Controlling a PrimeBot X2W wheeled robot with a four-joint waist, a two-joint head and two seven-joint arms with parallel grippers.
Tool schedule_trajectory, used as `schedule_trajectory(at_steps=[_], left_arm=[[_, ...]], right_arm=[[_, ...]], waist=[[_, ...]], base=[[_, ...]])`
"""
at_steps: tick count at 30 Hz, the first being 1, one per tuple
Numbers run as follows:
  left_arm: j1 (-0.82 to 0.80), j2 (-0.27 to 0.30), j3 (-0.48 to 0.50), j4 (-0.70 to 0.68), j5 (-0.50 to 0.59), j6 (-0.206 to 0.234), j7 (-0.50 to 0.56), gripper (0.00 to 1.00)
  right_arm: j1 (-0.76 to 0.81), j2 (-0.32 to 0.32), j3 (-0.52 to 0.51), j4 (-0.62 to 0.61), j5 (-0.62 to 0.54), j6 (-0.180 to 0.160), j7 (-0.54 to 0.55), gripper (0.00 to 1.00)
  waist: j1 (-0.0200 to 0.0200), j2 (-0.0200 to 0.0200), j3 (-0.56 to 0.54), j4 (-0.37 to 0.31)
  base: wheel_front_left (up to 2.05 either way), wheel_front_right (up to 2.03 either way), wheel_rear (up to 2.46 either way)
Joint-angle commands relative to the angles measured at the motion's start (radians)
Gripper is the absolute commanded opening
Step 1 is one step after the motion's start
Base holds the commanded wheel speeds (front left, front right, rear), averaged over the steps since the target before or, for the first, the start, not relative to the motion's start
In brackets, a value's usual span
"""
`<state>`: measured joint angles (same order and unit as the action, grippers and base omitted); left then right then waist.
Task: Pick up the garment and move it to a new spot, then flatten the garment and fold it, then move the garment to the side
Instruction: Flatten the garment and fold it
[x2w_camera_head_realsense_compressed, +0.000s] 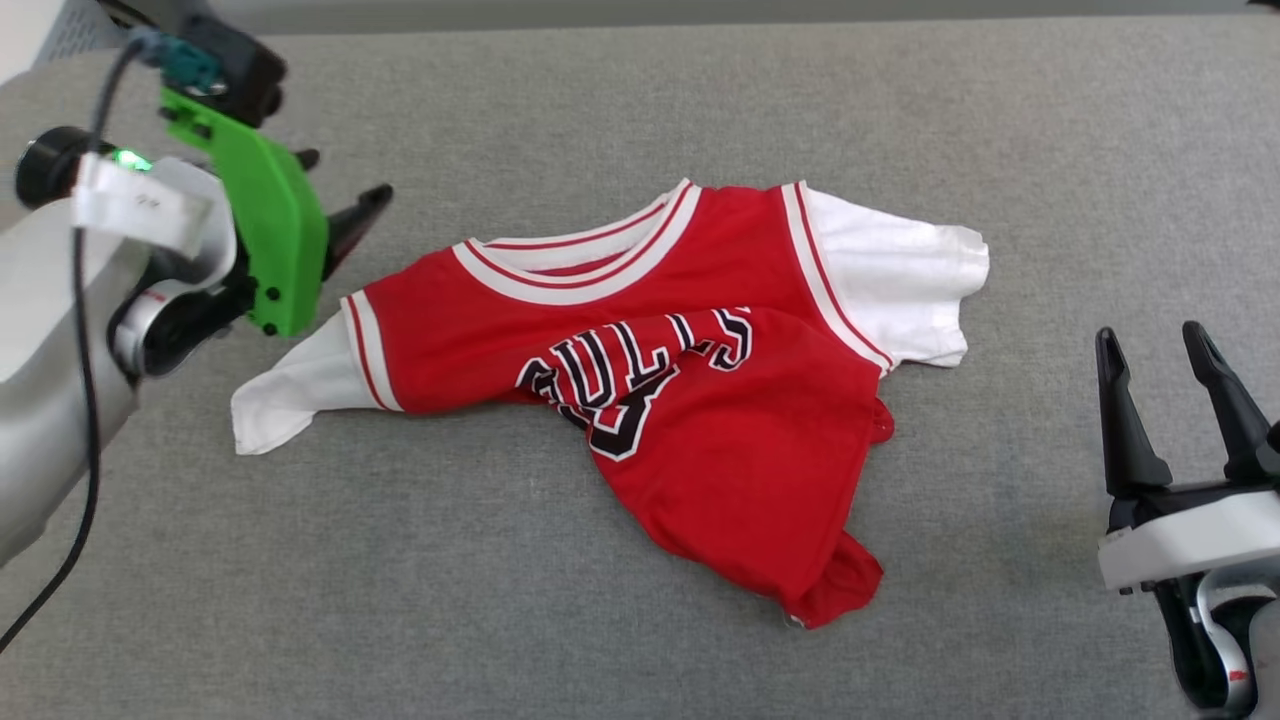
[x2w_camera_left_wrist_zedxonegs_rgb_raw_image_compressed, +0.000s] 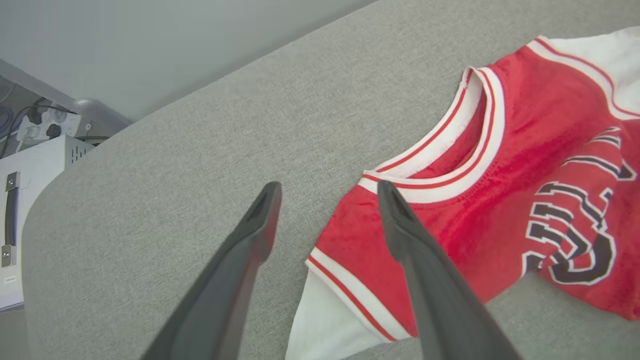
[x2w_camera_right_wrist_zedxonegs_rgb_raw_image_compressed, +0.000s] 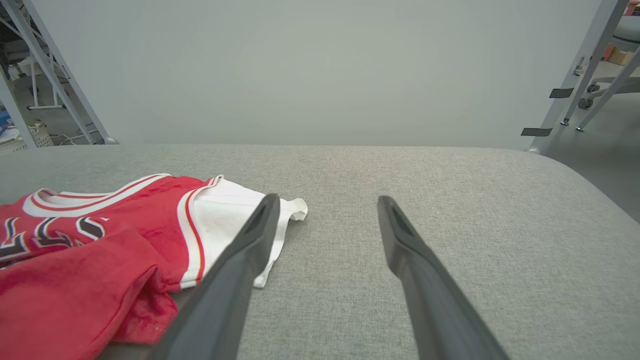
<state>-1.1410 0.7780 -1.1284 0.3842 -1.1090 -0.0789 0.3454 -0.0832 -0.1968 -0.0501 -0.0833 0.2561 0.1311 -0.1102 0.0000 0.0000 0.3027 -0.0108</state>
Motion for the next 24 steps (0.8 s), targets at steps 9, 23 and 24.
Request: schedule_trajectory(at_steps=[9,23,24], left_arm=[[-0.071,-0.071,-0.097,0.139,0.022,-0.041,0.191,1.0],[0.015,-0.087,-0.151,0.144,0.188,-0.052,0.228,0.0],[0.006,-0.083,-0.151,0.135,0.203,-0.052,0.21,0.0]], right_arm=[[-0.077,-0.003,0.008,-0.012,-0.013,0.0,-0.016,1.0],[-0.106,0.0,0.001,0.017,-0.018,0.0,-0.039,1.0],[-0.105,0.0,-0.002,0.018,-0.018,0.0,-0.041,1.0]], waist=[[0.0,0.0,0.122,-0.069],[0.0,0.0,0.136,-0.058],[0.0,0.0,0.132,-0.054]], base=[[0.0,0.0,0.0],[0.0,0.0,0.0],[0.0,0.0,0.0]])
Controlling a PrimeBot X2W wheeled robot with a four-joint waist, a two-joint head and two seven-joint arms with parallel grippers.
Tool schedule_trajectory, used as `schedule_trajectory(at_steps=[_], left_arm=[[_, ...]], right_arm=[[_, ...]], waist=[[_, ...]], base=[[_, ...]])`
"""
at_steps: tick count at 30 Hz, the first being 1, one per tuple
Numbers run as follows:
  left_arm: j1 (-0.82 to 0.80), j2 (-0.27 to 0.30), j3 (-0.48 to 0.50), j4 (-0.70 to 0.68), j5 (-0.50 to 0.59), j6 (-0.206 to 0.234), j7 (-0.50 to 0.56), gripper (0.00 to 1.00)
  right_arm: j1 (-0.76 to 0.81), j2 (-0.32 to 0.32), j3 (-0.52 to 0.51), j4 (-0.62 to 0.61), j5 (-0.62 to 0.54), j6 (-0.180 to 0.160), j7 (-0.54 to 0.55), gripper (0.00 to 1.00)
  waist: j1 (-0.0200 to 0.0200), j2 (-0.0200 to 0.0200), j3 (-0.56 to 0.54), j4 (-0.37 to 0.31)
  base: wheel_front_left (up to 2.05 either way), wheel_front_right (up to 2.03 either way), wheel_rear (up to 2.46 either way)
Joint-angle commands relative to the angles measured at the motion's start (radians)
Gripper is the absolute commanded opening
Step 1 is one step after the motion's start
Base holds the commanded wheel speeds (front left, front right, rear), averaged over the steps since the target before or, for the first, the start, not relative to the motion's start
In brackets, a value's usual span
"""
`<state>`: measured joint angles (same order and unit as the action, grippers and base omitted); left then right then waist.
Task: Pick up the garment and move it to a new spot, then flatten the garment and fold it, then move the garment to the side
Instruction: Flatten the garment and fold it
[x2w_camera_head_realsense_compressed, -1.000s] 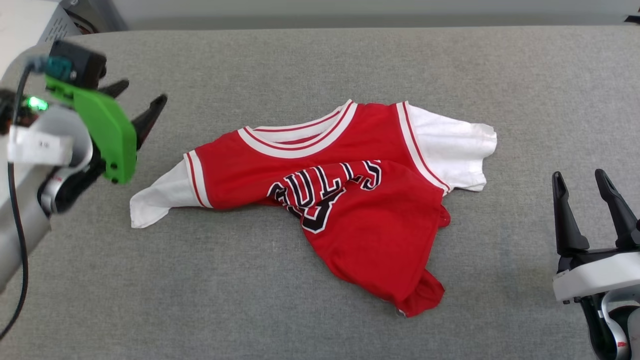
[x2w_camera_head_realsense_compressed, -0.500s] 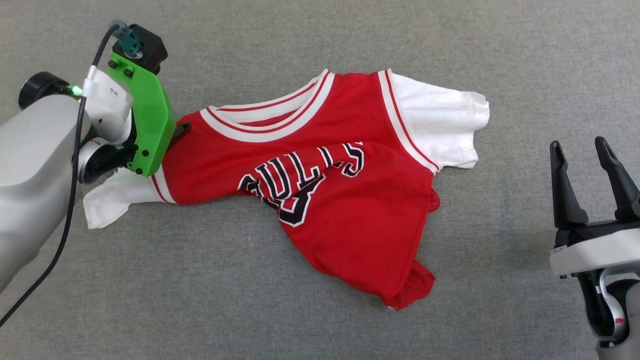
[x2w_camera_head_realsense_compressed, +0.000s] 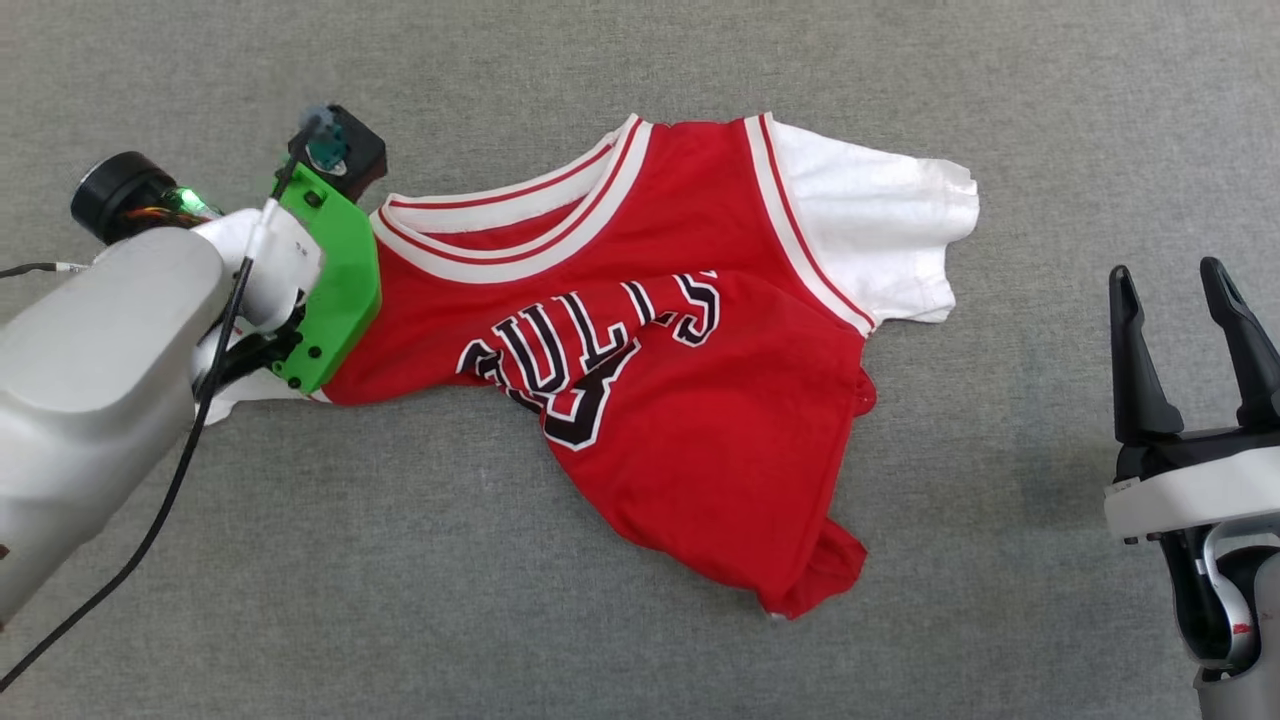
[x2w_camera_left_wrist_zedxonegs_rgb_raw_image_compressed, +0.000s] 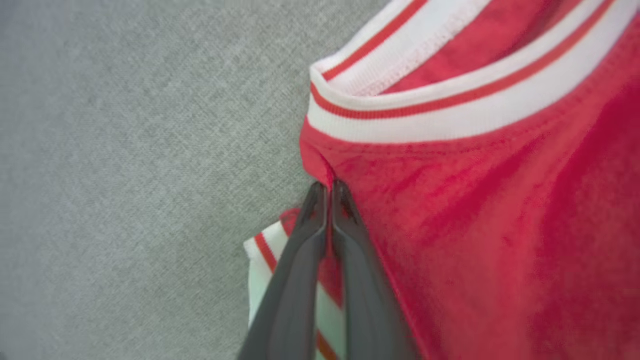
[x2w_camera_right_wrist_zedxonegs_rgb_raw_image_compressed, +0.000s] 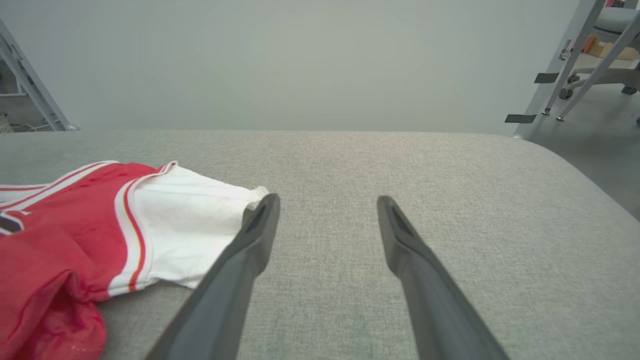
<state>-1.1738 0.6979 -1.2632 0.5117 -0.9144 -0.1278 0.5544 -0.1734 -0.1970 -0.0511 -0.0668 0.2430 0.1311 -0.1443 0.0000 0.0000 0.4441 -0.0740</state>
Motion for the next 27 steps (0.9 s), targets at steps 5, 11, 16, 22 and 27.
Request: schedule_trajectory(at_steps=[5,11,16,22,27], left_arm=[[-0.043,0.018,-0.017,-0.049,0.083,-0.003,-0.128,0.0],[-0.139,0.03,-0.001,-0.087,0.13,-0.003,-0.228,0.0],[-0.201,0.001,0.014,-0.052,0.17,0.004,-0.28,0.0],[-0.218,-0.083,0.016,0.09,0.196,0.008,-0.353,0.0],[-0.183,-0.146,0.007,0.249,0.206,0.004,-0.416,0.0]], right_arm=[[-0.001,0.007,-0.005,0.008,-0.002,0.0,-0.015,1.0],[0.009,0.015,-0.002,0.01,0.004,0.0,-0.025,1.0],[-0.002,0.017,-0.002,0.003,0.005,0.0,-0.036,1.0],[-0.03,0.026,0.009,-0.002,0.005,0.0,-0.054,1.0],[-0.044,0.032,0.005,-0.003,-0.001,0.0,-0.067,1.0]], waist=[[0.0,0.0,-0.033,0.022],[0.0,0.0,-0.036,0.01],[0.0,0.0,0.0,-0.023],[0.0,0.0,0.052,-0.07],[0.0,0.0,0.078,-0.096]], base=[[0.0,0.0,0.0],[0.0,0.0,0.0],[0.0,0.0,0.0],[0.0,0.0,0.0],[0.0,0.0,0.0]])
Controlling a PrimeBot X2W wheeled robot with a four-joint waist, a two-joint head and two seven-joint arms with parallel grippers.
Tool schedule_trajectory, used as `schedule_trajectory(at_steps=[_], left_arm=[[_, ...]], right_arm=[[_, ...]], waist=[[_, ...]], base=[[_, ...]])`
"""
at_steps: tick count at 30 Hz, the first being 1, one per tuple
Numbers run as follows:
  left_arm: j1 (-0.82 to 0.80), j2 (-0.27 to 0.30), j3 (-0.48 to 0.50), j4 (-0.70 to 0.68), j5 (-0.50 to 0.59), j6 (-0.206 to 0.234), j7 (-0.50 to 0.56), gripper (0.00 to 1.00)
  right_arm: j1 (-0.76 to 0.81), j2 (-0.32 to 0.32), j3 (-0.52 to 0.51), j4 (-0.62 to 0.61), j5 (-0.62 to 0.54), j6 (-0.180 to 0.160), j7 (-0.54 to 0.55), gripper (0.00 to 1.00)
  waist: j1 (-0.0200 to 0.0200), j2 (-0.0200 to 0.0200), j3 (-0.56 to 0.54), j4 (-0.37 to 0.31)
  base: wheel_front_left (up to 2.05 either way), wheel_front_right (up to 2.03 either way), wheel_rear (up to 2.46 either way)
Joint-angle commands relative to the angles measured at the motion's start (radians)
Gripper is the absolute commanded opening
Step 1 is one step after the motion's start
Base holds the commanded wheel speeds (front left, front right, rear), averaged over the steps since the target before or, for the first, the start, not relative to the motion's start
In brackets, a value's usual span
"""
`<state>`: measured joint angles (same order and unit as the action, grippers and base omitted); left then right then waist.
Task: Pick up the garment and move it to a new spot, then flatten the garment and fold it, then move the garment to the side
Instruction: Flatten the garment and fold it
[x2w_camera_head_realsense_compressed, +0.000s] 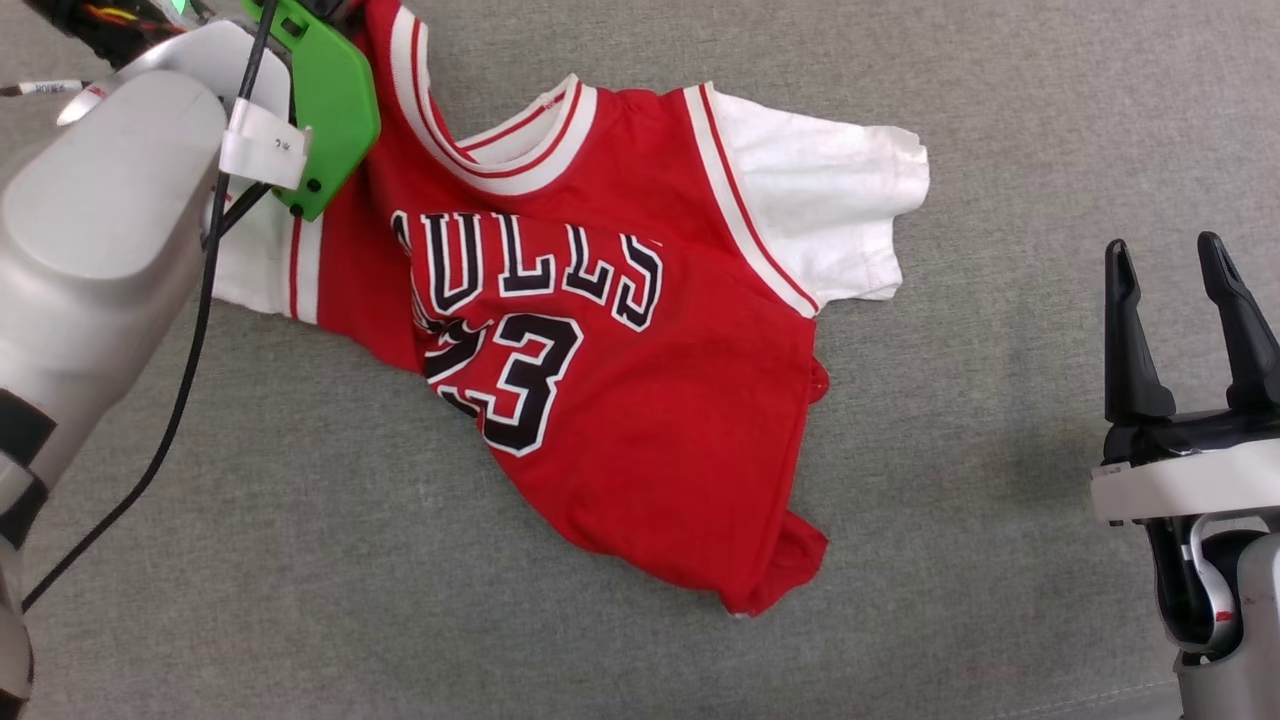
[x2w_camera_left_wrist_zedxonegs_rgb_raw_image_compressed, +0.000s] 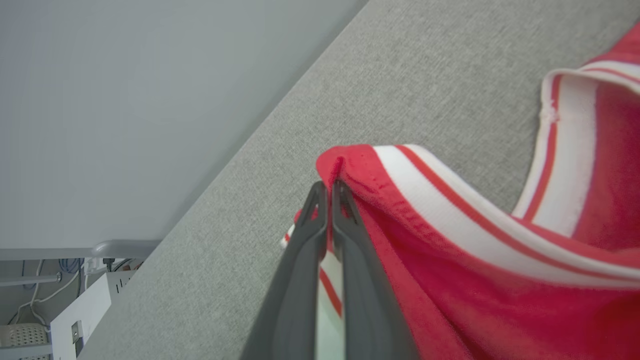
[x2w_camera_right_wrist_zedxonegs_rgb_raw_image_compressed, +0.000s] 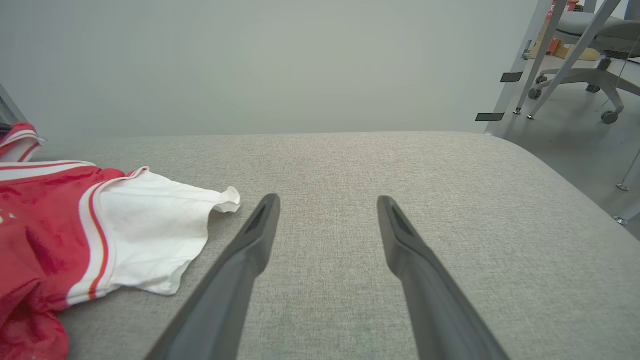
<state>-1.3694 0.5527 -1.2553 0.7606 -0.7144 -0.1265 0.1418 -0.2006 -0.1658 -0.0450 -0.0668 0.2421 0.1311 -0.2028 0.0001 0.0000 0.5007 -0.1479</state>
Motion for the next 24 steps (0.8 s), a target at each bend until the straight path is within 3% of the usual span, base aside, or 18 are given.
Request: schedule_trajectory(at_steps=[1,8,9,10,11,15,18,24], left_arm=[[0.028,-0.012,-0.005,0.033,0.004,0.0,-0.001,0.0],[0.118,-0.028,-0.021,0.099,-0.037,-0.004,0.018,0.0],[0.118,-0.028,-0.022,0.099,-0.042,-0.004,0.004,0.16],[0.114,-0.027,-0.023,0.1,-0.039,-0.004,-0.017,0.95],[0.107,-0.027,-0.023,0.105,-0.039,-0.004,-0.056,1.0],[0.085,-0.041,-0.009,0.128,-0.036,-0.002,-0.219,1.0],[0.089,-0.053,0.03,0.13,-0.043,0.032,-0.343,1.0],[0.17,0.0,0.174,-0.05,-0.027,0.182,-0.403,1.0]], right_arm=[[-0.018,0.001,-0.001,-0.003,-0.001,0.0,-0.011,1.0],[-0.025,0.002,-0.002,-0.016,-0.015,0.0,-0.015,1.0],[-0.025,0.001,-0.003,-0.018,-0.017,0.0,-0.013,1.0],[-0.026,-0.001,-0.002,-0.019,-0.018,0.0,-0.012,1.0],[-0.029,-0.004,-0.001,-0.019,-0.017,0.0,-0.01,1.0],[-0.036,-0.024,-0.003,-0.014,-0.015,0.0,-0.001,1.0],[-0.045,-0.055,-0.006,-0.017,-0.015,0.0,0.011,1.0],[-0.132,-0.151,0.007,-0.044,0.003,0.0,0.082,1.0]], waist=[[-0.0001,0.0,0.025,-0.025],[-0.0001,0.0,0.023,-0.022],[-0.0001,0.0,0.016,-0.015],[-0.0001,0.0,0.01,-0.01],[-0.0001,0.0,0.001,-0.003],[-0.0001,0.0,-0.052,0.029],[-0.0001,0.0,-0.097,0.055],[-0.0001,0.0,-0.177,0.121]], base=[[0.0,0.0,0.0],[0.0,0.0,0.0],[0.0,0.0,0.0],[0.0,0.0,0.0],[0.0,0.0,0.0],[0.0,0.0,0.0],[0.0,0.0,0.0],[0.0,0.0,0.0]])
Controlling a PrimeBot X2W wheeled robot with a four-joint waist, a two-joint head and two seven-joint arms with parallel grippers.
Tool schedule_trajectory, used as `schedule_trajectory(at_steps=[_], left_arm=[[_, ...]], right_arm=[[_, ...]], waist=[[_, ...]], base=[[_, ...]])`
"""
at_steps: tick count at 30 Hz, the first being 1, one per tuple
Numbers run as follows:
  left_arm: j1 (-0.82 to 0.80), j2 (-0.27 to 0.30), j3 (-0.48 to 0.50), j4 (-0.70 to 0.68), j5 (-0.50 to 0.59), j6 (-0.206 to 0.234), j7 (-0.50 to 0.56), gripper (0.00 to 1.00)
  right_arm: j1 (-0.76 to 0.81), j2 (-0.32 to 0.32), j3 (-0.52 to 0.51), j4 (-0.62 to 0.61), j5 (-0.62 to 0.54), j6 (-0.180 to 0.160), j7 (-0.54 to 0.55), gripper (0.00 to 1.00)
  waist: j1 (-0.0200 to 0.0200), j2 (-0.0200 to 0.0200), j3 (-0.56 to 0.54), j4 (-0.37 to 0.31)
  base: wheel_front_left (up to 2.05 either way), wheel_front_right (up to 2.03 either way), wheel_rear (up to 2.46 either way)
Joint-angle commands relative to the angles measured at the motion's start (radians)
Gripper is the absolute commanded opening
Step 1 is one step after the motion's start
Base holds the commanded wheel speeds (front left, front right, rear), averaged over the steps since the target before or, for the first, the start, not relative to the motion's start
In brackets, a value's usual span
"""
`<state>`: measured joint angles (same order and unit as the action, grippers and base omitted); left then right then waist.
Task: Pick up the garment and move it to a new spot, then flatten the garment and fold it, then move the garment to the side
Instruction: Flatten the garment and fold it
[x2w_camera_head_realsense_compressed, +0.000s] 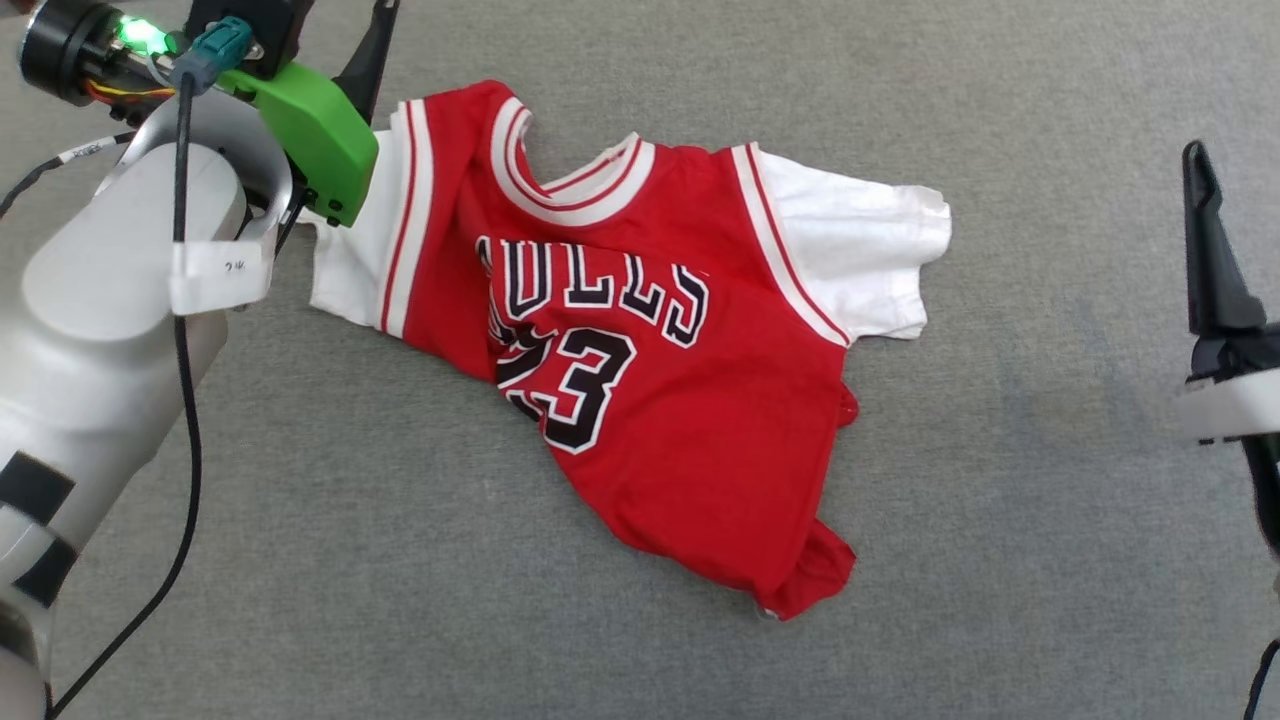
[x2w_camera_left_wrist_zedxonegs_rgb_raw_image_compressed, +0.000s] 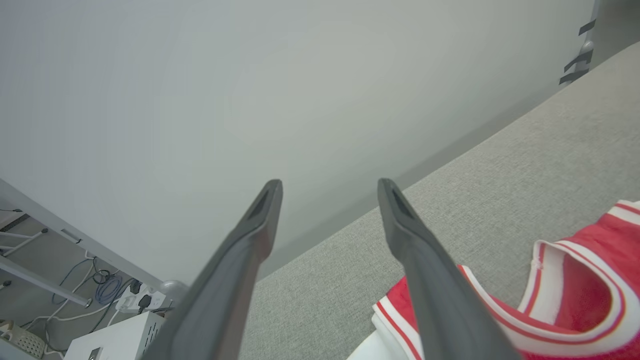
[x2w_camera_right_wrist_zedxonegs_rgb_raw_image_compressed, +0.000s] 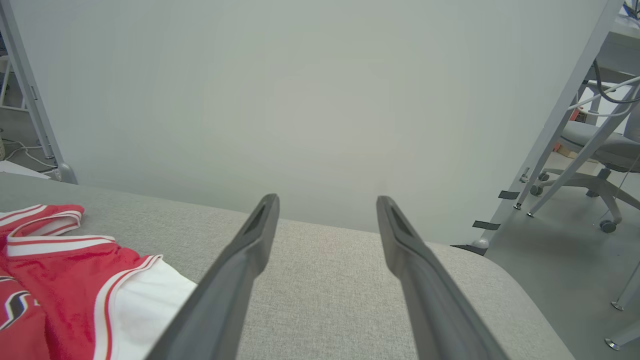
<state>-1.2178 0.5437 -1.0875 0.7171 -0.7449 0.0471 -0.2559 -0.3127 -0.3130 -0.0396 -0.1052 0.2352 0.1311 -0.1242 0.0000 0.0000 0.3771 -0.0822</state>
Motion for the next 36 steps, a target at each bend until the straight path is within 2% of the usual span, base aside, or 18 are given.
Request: schedule_trajectory(at_steps=[1,2,3,7,11,16,19,23,30,36], left_arm=[[0.05,0.028,0.042,-0.067,0.02,0.042,-0.005,1.0],[0.081,0.043,0.073,-0.118,0.033,0.07,-0.005,1.0],[0.225,0.092,0.176,-0.295,0.085,0.172,-0.006,1.0],[0.424,0.122,0.298,-0.478,0.155,0.292,-0.006,1.0],[0.613,0.115,0.409,-0.605,0.218,0.373,-0.006,1.0],[0.81,0.082,0.528,-0.696,0.295,0.429,-0.006,1.0],[0.911,0.047,0.59,-0.743,0.338,0.441,-0.006,1.0],[1.006,-0.016,0.651,-0.779,0.379,0.441,-0.006,1.0],[1.077,-0.147,0.727,-0.782,0.443,0.373,-0.006,1.0],[1.073,-0.234,0.793,-0.756,0.496,0.295,-0.006,1.0]], right_arm=[[-0.038,-0.02,0.008,-0.003,0.016,0.0,0.023,1.0],[-0.053,-0.034,0.017,0.001,0.021,0.0,0.041,1.0],[-0.1,-0.092,0.068,0.017,0.046,0.0,0.126,1.0],[-0.148,-0.172,0.156,0.038,0.106,0.0,0.276,1.0],[-0.18,-0.262,0.26,0.042,0.189,0.0,0.441,1.0],[-0.194,-0.362,0.411,0.031,0.328,0.0,0.685,1.0],[-0.218,-0.401,0.479,0.028,0.386,0.0,0.783,1.0],[-0.24,-0.414,0.53,0.076,0.424,0.0,0.86,1.0],[-0.277,-0.389,0.556,0.259,0.43,0.0,0.885,1.0],[-0.299,-0.331,0.572,0.424,0.428,0.0,0.826,1.0]], waist=[[0.0,0.0,-0.062,0.066],[0.0,0.0,-0.068,0.073],[0.0,0.0,-0.089,0.097],[0.0,0.0,-0.115,0.128],[0.0,0.0,-0.131,0.153],[0.0,0.0,-0.14,0.176],[0.0,0.0,-0.129,0.189],[0.0,0.0,-0.11,0.213],[0.0,0.0,-0.06,0.264],[0.0,0.0,-0.021,0.289]], base=[[0.0,0.0,0.0],[0.0,0.0,0.0],[0.0,0.0,0.0],[0.0,0.0,0.0],[0.0,0.0,0.0],[0.0,0.0,0.0],[0.0,0.0,0.0],[0.0,0.0,0.0],[0.0,0.0,0.0],[0.0,0.0,0.0]])
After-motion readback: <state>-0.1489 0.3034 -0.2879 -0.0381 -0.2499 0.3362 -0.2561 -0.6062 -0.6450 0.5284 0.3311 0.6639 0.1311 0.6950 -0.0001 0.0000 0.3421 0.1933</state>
